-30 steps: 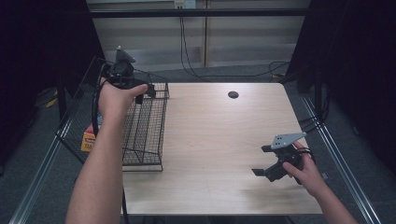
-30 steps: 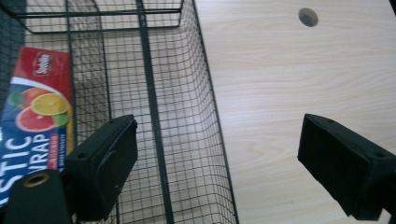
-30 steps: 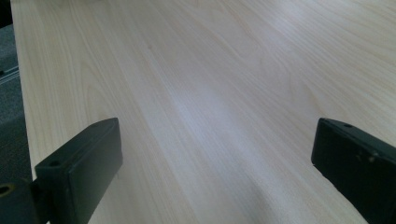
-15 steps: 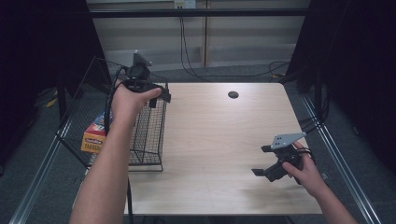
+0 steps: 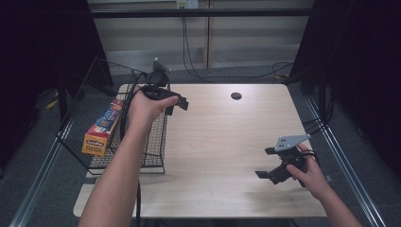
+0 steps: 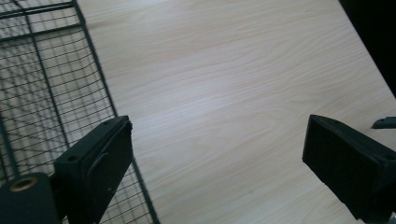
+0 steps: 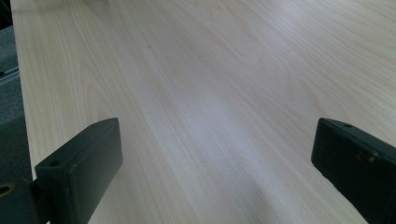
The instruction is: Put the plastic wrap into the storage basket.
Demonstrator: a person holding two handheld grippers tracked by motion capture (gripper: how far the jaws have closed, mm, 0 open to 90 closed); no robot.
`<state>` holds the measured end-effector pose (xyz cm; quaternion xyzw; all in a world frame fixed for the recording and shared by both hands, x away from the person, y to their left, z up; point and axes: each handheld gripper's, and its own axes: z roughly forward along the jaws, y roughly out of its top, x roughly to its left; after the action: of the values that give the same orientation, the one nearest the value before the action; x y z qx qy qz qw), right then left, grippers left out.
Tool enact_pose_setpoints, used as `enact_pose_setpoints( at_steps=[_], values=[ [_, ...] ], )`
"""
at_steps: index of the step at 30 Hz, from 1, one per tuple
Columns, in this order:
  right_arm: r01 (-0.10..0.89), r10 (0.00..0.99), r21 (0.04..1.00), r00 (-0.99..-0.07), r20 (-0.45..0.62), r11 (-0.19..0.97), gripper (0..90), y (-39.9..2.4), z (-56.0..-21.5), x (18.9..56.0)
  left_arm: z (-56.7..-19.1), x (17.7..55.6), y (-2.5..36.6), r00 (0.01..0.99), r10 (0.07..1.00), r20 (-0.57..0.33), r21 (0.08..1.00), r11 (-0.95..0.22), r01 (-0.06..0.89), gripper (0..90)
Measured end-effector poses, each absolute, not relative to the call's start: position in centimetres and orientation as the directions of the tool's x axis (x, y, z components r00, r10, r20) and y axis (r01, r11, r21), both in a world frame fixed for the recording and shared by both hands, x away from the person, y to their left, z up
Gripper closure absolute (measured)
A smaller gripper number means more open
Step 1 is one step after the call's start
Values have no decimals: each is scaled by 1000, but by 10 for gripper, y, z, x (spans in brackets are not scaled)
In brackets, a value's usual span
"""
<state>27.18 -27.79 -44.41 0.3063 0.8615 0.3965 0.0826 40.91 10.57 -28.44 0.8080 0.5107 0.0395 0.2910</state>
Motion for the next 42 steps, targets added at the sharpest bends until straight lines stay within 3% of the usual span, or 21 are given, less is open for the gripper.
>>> enact_pose_setpoints(
  at_steps=[17, 42],
  values=[
    [462, 594, 732, -798, 98, 500, 19, -279, -445, 272, -311, 397, 75, 581, 772, -258, 515, -399, 759, 86],
    [464, 593, 722, -800, 93, 514, 19, -279, -449, 272, -346, 378, 53, 662, 699, -271, 534, -463, 707, 84]
  ],
)
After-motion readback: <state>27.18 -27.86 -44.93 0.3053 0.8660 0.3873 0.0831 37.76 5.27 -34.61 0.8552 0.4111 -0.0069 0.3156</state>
